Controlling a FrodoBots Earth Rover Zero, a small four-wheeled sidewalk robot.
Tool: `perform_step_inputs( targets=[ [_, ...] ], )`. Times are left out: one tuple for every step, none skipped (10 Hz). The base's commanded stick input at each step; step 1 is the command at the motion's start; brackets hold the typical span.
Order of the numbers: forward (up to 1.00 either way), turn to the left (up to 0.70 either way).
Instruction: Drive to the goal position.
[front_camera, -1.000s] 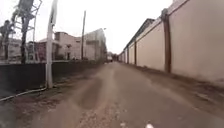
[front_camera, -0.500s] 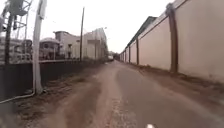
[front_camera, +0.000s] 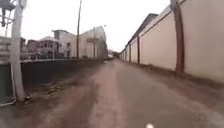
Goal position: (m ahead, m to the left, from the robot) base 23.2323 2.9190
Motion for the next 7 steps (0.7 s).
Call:
perform_step_inputs(
  targets=[
    [0.85,0.08],
    [0.85,0.09],
    [0.85,0.09],
    [0.85,0.09],
    [0.85,0.09],
    [0.85,0.04],
    [0.85,-0.17]
  ],
)
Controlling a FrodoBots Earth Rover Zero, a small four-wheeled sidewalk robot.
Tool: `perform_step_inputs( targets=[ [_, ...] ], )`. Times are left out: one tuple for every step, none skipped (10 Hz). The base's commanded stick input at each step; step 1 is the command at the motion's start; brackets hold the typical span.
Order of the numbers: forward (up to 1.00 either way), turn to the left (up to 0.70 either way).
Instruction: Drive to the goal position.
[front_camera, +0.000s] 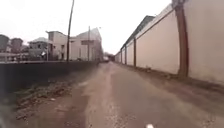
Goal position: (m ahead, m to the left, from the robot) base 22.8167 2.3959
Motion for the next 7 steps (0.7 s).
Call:
perform_step_inputs(
  targets=[
    [0.85,-0.13],
    [0.85,0.07],
    [0.85,0.1],
    [0.85,0.1],
    [0.85,0.1],
    [0.85,0.1],
    [0.85,0.1]
  ],
)
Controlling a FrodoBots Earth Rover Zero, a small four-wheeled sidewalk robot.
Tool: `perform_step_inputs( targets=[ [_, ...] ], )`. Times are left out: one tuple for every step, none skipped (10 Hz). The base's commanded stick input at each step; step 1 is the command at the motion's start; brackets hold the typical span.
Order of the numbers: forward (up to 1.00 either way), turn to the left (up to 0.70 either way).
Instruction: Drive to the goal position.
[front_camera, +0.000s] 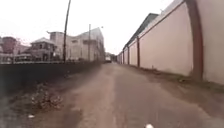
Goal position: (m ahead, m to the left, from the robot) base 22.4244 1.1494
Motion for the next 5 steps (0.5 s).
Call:
perform_step_inputs(
  targets=[
    [0.85,0.1],
    [0.85,0.1],
    [0.85,0.1],
    [0.85,0.1],
    [0.85,0.1]
  ],
)
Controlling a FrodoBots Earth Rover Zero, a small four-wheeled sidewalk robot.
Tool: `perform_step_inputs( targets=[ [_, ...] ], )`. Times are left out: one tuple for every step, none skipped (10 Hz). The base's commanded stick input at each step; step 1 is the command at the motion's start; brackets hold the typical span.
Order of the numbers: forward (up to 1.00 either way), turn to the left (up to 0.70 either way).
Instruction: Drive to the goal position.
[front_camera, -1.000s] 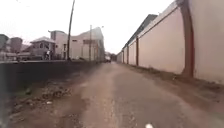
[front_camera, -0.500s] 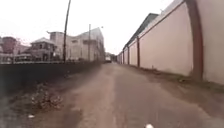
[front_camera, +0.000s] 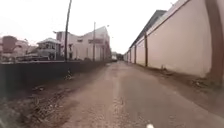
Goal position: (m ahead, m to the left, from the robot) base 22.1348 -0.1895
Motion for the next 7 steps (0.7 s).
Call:
perform_step_inputs(
  targets=[
    [0.85,0.1],
    [0.85,0.1],
    [0.85,0.1],
    [0.85,0.1],
    [0.85,0.1],
    [0.85,0.1],
    [0.85,0.1]
  ],
)
